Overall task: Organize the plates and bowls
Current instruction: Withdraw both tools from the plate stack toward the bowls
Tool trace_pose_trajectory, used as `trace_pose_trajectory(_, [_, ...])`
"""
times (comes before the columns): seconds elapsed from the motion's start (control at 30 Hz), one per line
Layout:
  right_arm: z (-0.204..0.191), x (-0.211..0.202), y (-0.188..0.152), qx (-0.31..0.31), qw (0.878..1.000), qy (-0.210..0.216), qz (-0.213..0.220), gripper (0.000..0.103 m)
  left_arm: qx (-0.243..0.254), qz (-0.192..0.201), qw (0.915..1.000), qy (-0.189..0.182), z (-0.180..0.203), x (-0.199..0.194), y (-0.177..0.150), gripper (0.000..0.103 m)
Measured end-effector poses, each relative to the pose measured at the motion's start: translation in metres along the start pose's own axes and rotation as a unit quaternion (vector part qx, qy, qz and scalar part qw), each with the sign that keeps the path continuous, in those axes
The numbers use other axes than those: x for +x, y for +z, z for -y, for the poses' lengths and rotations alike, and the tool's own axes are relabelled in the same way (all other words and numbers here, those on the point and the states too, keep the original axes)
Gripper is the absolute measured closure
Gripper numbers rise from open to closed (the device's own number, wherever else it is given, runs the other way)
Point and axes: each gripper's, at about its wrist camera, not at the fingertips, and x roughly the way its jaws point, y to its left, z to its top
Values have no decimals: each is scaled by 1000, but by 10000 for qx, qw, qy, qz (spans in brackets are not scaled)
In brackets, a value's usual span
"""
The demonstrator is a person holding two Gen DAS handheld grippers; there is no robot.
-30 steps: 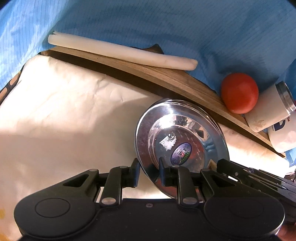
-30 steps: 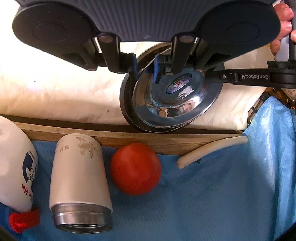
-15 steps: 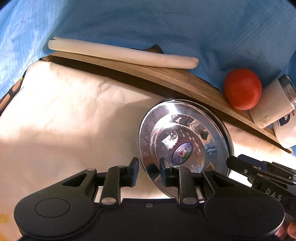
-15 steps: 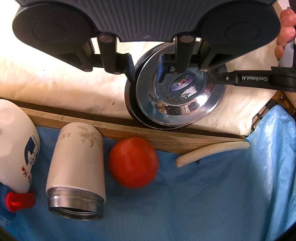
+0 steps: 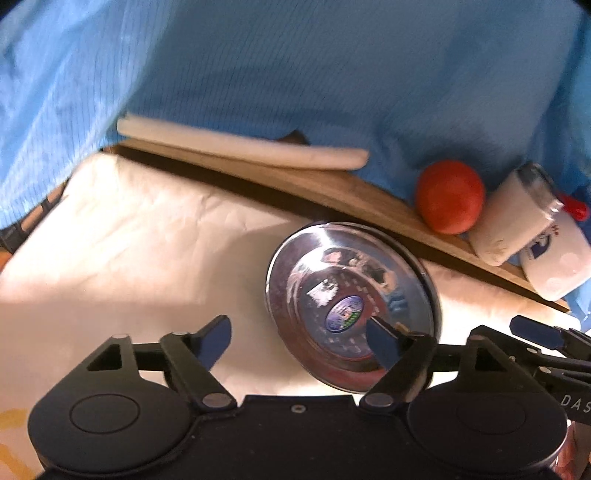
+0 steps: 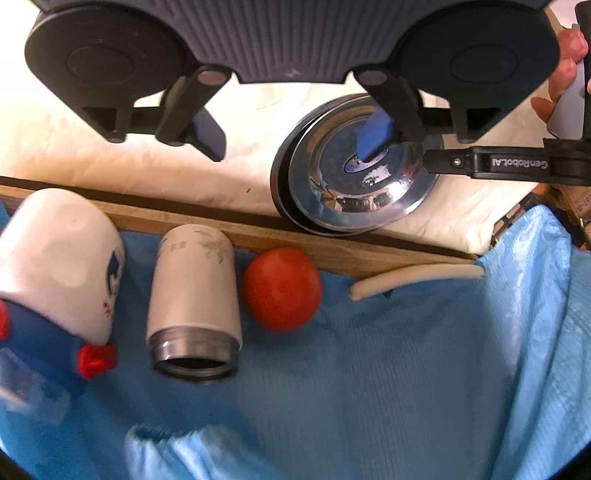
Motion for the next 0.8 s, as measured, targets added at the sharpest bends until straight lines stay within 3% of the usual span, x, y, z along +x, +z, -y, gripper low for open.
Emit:
trace_pose_trajectory(0.13, [3,-22,-3,-122,9997,29,206,1,18,275,9996,-52,7,-20,-8,6])
trace_pose_trajectory(0.27, [9,-43,-8,-235,9992,53,319,0,33,524,9985,-160,13,-38,-15,1])
trace_pose_trajectory(0.53, [23,-78,-27,-494,9980,-19,382,0,424,781,9947,-513,37,-64,-35,1])
trace_pose_trajectory(0.8, [35,-102,-45,-673,9975,-3,194,0,812,779,9926,-454,48,-76,-55,1])
